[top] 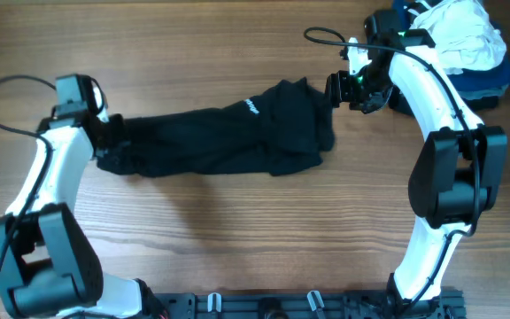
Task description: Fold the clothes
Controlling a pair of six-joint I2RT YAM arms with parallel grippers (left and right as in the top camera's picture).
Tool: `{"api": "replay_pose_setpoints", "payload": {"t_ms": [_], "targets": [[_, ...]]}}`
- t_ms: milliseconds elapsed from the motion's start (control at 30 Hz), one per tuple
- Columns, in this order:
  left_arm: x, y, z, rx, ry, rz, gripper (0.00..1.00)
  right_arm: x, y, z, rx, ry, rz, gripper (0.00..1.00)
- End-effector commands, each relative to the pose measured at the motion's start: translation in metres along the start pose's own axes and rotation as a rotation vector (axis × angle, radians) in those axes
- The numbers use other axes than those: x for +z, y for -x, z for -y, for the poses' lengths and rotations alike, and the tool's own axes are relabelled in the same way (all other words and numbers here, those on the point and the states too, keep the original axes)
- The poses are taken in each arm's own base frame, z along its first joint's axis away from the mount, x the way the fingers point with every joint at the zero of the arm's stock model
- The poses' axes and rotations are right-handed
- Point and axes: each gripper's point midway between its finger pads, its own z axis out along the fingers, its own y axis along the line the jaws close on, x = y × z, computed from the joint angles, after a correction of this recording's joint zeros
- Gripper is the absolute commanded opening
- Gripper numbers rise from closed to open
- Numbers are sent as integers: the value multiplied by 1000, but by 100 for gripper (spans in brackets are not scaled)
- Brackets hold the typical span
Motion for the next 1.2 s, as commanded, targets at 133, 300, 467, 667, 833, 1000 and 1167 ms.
{"api": "replay_pose_setpoints", "payload": {"t_ms": [133, 300, 467, 667, 833, 1000, 1167], "targets": [[-20, 8, 52, 86, -63, 41, 4, -13, 7, -6, 7, 20, 34, 72], [-26, -5, 113, 105, -181, 42, 4, -12, 6, -7, 2, 21, 32, 72], [-34, -12, 167, 125, -297, 68, 4, -12, 6, -8, 1, 21, 31, 72], [-35, -16, 205, 162, -362, 106, 8, -12, 5, -8, 2, 21, 27, 72], [-33, -27, 224, 205, -383, 100, 89, -11, 4, -10, -1, 21, 23, 74], [-34, -29, 226, 211, -386, 98, 100, -11, 1, -10, -9, 22, 13, 79], [-34, -28, 224, 211, -382, 98, 100, 0, -3, -22, -75, 118, 11, 90]]}}
